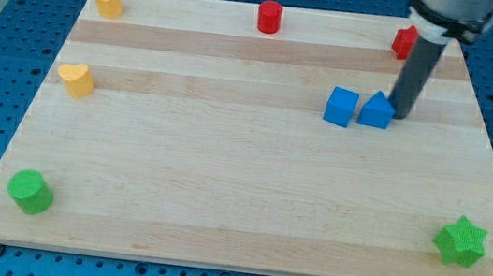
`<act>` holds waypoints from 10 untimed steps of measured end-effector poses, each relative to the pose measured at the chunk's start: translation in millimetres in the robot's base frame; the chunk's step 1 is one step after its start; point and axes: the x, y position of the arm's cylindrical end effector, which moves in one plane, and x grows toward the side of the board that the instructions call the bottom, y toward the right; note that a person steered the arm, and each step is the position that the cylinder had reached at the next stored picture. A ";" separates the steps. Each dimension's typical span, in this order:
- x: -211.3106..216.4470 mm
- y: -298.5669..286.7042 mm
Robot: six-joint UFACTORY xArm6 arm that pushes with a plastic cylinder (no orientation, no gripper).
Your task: Move the green star to the left side
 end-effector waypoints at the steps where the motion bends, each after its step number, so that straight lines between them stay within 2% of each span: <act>1: 0.0 -26.8; 2: 0.2 -10.4; 3: 10.0 70.6; 4: 45.7 147.4; 5: 101.0 171.8; 6: 146.4 171.0; 7: 168.5 149.2; 10: 191.2 -6.0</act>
